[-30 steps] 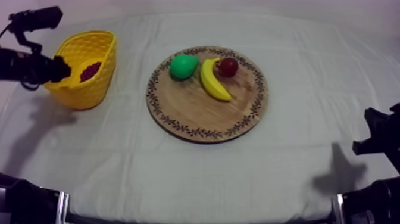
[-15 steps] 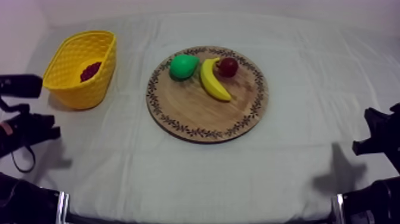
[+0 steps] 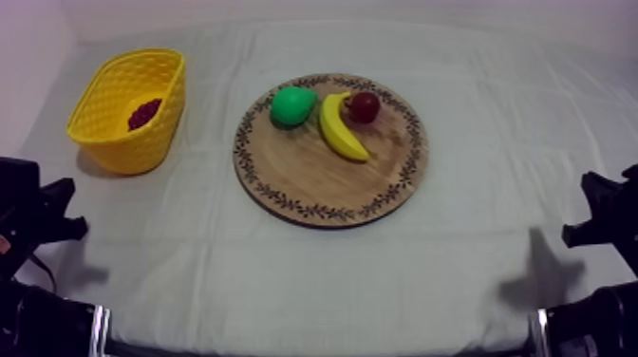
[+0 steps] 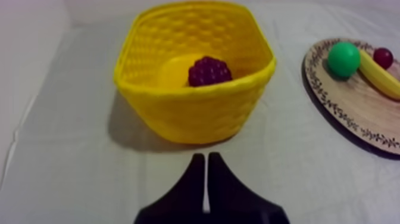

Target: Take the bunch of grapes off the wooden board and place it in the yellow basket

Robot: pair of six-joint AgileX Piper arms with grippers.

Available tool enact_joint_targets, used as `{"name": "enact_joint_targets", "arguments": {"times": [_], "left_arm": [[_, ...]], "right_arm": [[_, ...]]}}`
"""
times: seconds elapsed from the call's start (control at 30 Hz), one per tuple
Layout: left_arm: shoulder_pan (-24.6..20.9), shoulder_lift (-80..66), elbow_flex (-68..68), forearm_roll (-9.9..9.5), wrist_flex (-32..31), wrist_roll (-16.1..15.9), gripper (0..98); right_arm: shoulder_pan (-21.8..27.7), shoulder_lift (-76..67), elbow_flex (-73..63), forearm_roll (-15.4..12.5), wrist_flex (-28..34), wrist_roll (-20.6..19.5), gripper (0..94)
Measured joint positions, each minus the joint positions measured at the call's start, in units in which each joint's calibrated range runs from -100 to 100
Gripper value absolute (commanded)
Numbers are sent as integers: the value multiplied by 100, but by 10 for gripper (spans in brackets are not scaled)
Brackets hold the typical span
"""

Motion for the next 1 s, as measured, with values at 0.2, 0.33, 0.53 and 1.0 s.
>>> {"name": "enact_joint_targets", "arguments": {"times": [0.2,0.33,0.53,1.0], "left_arm": [[-34,-644,34,-40,-55,-7,0],[7,-908,49,-61,-78,131,0],[15,-992,64,-67,-110,660,0],[-18,-995,67,-72,-110,912,0]], "right_arm": [[0,0,0,0,-2,0,3],[0,0,0,0,-2,0,3],[0,0,0,0,-2,0,3],[0,0,0,0,-2,0,3]]}}
